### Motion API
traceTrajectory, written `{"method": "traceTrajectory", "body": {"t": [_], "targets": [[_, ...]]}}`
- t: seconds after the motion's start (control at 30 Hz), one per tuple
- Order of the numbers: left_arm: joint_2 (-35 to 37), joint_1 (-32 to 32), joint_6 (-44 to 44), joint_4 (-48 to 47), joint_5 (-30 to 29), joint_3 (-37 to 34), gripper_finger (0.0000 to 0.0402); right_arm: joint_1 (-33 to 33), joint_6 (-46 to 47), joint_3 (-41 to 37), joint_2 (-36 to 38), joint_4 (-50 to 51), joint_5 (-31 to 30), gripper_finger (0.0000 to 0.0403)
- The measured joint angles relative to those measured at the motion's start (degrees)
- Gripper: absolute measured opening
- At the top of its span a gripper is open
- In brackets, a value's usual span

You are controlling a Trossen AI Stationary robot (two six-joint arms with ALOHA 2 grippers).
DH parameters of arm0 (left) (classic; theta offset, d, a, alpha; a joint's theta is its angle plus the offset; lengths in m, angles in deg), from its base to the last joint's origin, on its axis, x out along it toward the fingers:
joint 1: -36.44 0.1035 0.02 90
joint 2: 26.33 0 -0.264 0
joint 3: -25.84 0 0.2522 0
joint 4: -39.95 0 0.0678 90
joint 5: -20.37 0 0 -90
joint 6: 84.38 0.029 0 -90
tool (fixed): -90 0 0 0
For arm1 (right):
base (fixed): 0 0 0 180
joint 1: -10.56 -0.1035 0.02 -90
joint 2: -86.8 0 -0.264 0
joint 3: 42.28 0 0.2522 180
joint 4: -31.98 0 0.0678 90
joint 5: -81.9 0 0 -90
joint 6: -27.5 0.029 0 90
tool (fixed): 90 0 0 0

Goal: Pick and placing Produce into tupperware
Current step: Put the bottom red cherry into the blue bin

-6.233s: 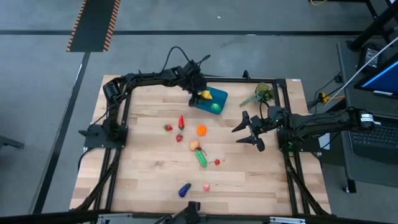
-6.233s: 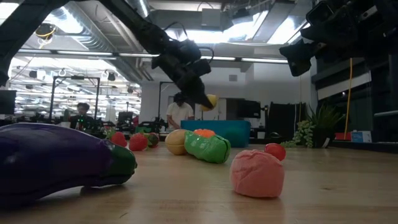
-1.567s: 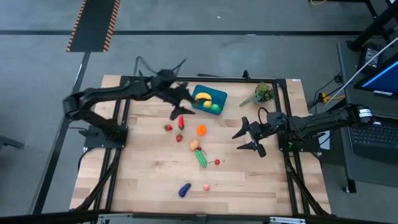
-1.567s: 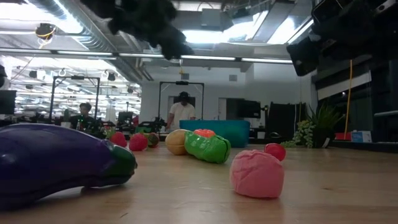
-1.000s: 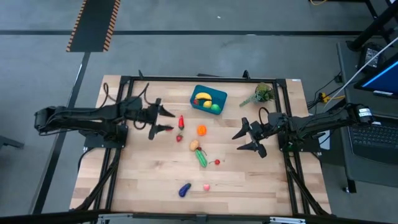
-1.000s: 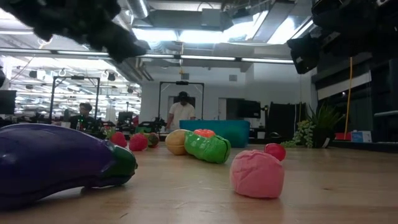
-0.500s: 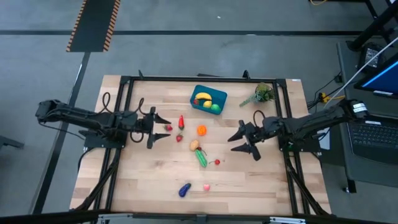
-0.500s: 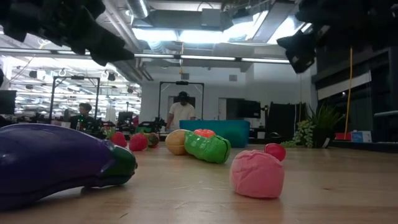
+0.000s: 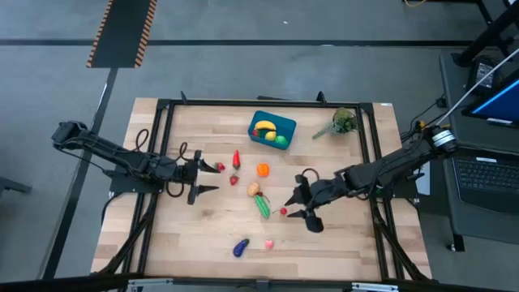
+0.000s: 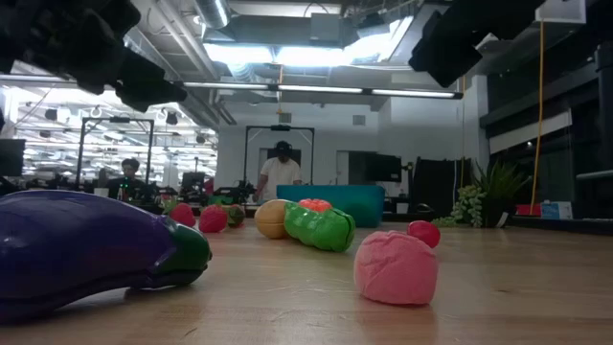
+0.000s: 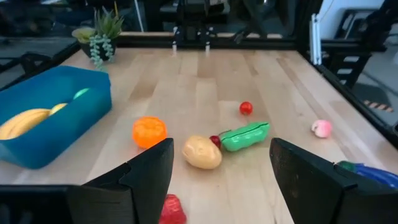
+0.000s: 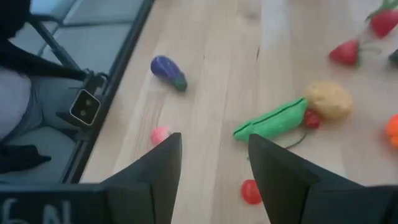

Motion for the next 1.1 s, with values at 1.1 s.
{"method": "traceTrajectory", "body": {"t": [1.1], "targets": [[0.00,-1.28,0.13,4.48,-0.02,-3.98,0.0259,3.00,2.17,11.89,-19.90,17.48,-1.49,0.0180]]}}
